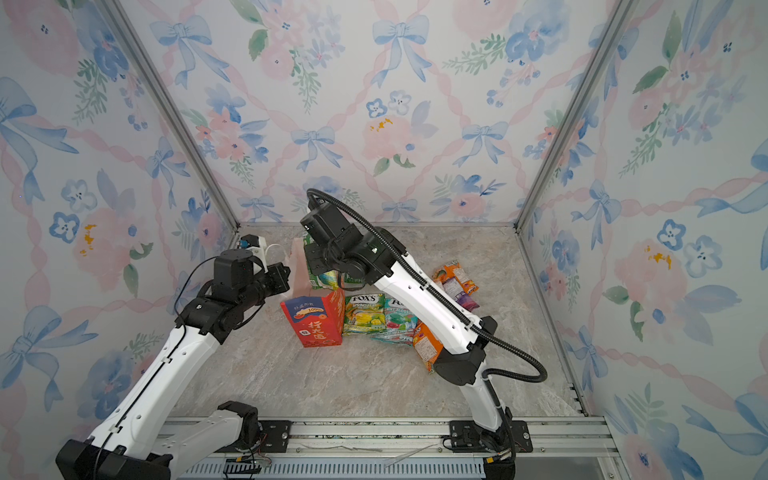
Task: Place the snacks into the paper bag
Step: 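Lower the green packet into the bag opening held by the left gripper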
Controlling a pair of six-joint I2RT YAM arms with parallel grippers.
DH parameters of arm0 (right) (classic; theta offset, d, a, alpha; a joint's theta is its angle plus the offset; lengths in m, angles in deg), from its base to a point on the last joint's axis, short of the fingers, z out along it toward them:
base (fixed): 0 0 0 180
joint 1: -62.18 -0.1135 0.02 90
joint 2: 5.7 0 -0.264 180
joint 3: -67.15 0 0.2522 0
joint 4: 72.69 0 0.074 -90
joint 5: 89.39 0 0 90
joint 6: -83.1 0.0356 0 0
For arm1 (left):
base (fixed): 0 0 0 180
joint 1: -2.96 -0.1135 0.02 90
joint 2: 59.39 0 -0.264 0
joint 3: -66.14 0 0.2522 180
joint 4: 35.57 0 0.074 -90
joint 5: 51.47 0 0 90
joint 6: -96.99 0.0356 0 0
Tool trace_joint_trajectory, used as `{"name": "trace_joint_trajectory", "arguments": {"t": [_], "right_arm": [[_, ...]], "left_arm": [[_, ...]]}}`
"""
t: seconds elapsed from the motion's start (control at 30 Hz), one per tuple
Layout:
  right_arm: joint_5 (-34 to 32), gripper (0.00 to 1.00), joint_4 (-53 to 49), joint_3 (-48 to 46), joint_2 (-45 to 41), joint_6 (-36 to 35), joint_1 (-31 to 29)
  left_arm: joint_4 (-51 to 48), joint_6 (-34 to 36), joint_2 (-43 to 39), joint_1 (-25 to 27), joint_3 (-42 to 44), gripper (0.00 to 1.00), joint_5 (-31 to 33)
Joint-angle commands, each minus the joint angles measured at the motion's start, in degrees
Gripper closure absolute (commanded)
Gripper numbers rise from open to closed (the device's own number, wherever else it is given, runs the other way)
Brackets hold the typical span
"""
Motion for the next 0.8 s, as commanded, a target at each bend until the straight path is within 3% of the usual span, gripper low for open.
{"name": "trace_joint_trajectory", "arguments": {"t": [0.0, 0.77], "right_arm": [[0.3, 1.0, -0.1, 2.4, 0.9, 0.8, -0.6], [-0.6, 1.0, 0.1, 2.0, 3.4, 1.7, -1.3]], "left_arm": [[0.0, 0.1, -1.0, 0.5, 1.1, 1.0, -1.1], [0.6, 0.1, -1.0, 0.5, 1.7, 1.0, -1.6]]}}
